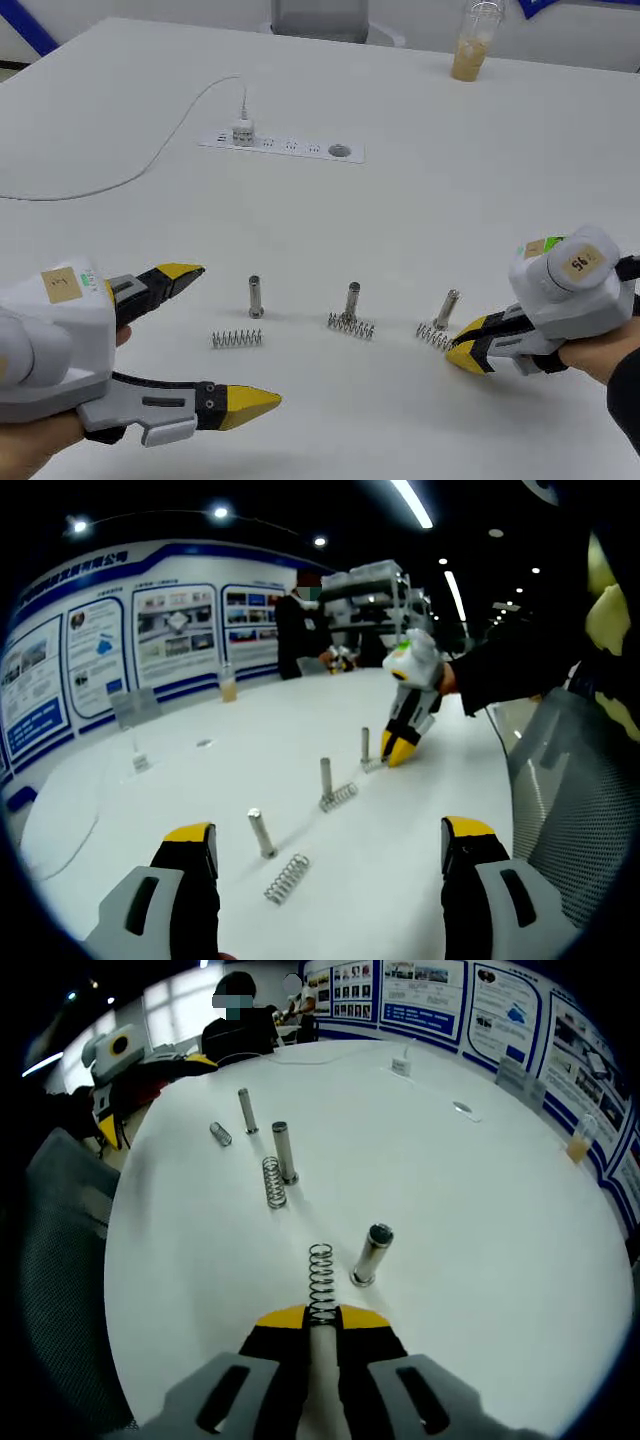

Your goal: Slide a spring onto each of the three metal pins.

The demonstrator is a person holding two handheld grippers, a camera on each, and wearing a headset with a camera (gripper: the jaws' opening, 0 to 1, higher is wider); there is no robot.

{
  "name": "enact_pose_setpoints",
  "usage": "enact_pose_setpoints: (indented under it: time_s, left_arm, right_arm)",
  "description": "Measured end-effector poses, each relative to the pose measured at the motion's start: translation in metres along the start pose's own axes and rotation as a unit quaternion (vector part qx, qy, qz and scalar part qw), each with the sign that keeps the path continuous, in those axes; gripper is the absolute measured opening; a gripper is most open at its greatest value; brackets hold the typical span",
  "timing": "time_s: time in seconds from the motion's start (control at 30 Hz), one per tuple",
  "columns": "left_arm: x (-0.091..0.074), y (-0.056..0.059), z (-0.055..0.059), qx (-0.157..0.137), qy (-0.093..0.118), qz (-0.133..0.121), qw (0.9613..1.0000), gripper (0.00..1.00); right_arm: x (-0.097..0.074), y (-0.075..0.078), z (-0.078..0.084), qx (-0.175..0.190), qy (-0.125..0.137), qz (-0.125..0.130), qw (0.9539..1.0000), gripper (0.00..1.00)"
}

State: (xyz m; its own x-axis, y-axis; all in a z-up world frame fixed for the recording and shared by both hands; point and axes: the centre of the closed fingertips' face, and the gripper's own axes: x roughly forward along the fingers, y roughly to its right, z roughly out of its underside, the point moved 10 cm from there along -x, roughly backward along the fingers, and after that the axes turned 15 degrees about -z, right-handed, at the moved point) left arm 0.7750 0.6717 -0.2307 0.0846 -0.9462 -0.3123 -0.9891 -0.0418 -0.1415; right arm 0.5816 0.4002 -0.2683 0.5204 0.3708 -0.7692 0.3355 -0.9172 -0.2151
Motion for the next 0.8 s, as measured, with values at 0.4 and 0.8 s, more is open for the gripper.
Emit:
enact_pose_setpoints:
  time_s: [0.4,0.8]
  left_arm:
    - [0.016,0.024,-0.004,0.025,-0.004,0.072,0.9971,0.82]
    - [0.039,0.033,-0.004,0.054,-0.011,0.130,0.9900,0.72]
  right_arm:
    - [-0.007,-0.018,0.000,-0.010,0.004,-0.008,0.9999,0.11]
    - [-0.010,-0.031,-0.011,-0.036,0.001,-0.026,0.9990,0.11]
